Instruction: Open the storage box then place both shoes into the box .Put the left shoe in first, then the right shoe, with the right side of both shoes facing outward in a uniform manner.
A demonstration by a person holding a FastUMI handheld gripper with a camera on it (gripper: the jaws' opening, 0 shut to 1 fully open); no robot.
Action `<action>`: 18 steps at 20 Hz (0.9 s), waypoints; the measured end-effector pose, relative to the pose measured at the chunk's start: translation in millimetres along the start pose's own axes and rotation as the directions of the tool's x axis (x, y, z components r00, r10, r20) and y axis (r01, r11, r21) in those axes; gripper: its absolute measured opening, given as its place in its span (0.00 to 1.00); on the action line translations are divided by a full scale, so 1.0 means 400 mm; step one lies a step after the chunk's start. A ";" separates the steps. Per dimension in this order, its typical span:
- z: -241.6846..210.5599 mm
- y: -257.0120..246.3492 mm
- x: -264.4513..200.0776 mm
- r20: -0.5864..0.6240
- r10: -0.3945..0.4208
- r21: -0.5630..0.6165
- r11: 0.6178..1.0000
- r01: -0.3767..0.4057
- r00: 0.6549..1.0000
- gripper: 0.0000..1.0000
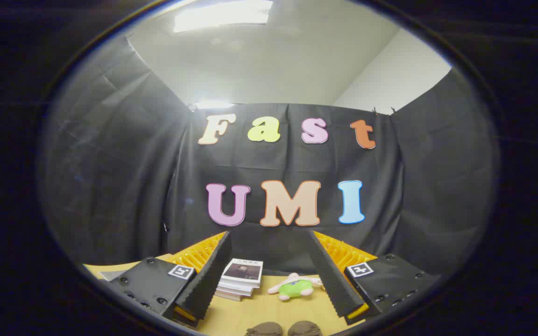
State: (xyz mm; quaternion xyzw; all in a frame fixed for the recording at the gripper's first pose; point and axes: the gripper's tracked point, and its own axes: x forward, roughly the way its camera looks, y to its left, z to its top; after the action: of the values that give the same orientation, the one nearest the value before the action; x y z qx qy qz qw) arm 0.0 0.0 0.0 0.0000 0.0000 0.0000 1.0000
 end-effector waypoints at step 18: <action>0.004 0.041 0.016 -0.012 0.019 -0.025 1.000 -0.020 1.000 1.00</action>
State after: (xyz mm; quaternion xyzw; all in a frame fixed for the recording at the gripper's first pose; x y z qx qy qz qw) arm 6.4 16.3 1.7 -0.0124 0.0058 0.0097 0.9999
